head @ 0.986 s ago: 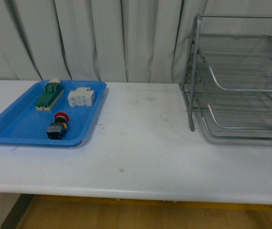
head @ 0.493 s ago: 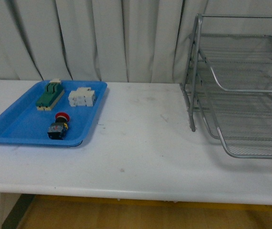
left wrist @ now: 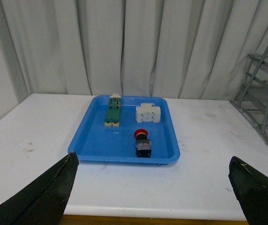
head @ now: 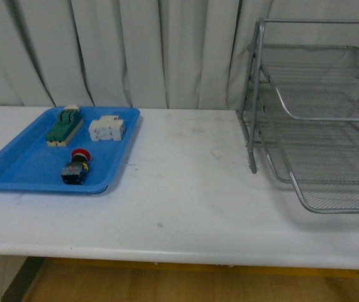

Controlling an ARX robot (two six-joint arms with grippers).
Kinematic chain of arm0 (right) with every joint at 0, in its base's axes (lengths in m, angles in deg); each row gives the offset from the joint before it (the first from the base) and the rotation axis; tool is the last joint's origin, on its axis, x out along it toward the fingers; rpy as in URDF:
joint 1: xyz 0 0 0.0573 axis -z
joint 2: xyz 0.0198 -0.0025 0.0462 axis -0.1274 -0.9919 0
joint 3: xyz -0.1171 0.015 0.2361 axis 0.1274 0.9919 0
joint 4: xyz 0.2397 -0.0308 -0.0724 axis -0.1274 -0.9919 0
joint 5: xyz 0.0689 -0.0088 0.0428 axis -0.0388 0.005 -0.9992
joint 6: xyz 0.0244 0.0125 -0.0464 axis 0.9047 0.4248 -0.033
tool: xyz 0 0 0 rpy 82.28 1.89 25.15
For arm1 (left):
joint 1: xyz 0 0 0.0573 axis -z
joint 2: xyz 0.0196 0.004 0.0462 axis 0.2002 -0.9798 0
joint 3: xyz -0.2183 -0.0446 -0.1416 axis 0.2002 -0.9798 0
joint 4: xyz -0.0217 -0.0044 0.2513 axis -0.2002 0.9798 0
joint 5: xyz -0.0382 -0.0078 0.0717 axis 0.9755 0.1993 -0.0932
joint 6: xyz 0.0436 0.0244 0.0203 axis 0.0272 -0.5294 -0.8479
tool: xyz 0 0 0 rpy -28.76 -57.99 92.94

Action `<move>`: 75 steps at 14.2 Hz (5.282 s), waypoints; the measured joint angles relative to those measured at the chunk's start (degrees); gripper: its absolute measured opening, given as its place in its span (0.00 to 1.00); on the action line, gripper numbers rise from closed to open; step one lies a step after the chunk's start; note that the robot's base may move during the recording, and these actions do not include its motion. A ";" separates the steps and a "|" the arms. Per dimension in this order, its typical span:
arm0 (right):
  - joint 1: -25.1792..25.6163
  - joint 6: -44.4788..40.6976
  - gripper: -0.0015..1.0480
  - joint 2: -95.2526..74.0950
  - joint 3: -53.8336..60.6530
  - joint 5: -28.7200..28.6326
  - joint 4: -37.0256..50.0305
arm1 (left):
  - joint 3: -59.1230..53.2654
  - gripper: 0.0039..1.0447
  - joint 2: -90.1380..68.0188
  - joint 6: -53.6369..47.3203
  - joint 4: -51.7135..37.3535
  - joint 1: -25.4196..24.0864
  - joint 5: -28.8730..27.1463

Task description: Place button on rack with both arms

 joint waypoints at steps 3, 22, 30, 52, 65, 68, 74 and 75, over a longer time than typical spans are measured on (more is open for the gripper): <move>-0.02 -0.33 0.93 4.81 1.36 -0.28 0.00 | 0.00 0.94 0.00 0.02 -0.02 0.00 -0.02; -3.34 -74.58 0.02 117.72 22.45 10.40 -72.26 | 0.00 0.94 0.00 0.02 -0.02 0.00 -0.02; -21.44 -75.49 0.02 125.02 26.93 28.26 -73.88 | 0.00 0.94 0.00 0.02 0.00 0.00 -0.02; -21.44 -75.60 0.94 125.02 26.93 28.26 -73.94 | 46.18 0.94 -95.69 4.37 -18.14 6.58 -6.62; -21.44 -75.60 0.94 125.02 26.93 28.26 -73.92 | 86.90 0.94 -130.55 3.48 12.48 2.38 -2.25; -21.44 -75.60 0.94 125.02 26.93 28.26 -73.94 | 87.91 0.94 -132.04 2.36 11.78 2.29 -2.36; -21.44 -75.60 0.94 125.02 26.93 28.26 -73.94 | 89.18 0.68 -135.21 0.17 10.88 2.47 -2.64; -21.44 -75.60 0.94 125.02 26.93 28.26 -73.94 | 89.70 0.58 -135.29 0.00 10.93 2.47 -2.86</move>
